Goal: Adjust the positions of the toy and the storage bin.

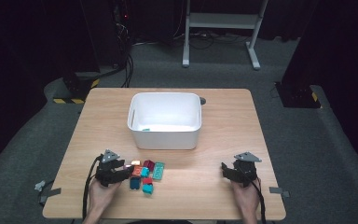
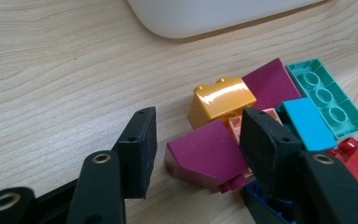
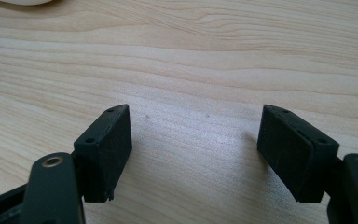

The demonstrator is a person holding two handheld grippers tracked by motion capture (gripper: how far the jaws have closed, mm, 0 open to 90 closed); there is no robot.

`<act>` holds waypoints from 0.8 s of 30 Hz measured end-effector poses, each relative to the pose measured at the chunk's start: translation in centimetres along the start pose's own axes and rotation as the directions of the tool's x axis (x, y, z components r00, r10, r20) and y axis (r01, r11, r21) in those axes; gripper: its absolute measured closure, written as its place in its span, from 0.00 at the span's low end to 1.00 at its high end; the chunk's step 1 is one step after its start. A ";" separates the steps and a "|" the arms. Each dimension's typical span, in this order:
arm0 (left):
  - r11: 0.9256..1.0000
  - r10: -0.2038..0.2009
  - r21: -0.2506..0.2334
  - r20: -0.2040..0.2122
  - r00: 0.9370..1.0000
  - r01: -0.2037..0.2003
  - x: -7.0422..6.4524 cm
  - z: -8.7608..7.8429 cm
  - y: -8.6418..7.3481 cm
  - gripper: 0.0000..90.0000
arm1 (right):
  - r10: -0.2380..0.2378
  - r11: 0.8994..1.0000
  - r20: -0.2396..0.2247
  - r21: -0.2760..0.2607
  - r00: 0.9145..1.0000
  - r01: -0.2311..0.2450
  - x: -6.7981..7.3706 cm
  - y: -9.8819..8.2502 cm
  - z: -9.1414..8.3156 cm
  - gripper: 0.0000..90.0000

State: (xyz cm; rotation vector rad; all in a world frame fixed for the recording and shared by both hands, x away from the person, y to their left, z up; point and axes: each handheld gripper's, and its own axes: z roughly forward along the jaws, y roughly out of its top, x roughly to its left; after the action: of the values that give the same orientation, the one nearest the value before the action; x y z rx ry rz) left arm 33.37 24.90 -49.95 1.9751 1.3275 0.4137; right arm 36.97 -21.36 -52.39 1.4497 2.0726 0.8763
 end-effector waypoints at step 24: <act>0.999 0.016 0.032 -0.016 1.000 -0.016 0.1 0.8 -0.8 0.56 | 0.000 1.000 0.000 0.000 1.000 0.000 0.0 0.0 0.0 0.29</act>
State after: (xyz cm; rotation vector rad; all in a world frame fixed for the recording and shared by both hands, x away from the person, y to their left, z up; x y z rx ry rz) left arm 33.33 24.91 -51.07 2.0135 1.3370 0.4201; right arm 36.97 -21.36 -52.39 1.4495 2.0725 0.8763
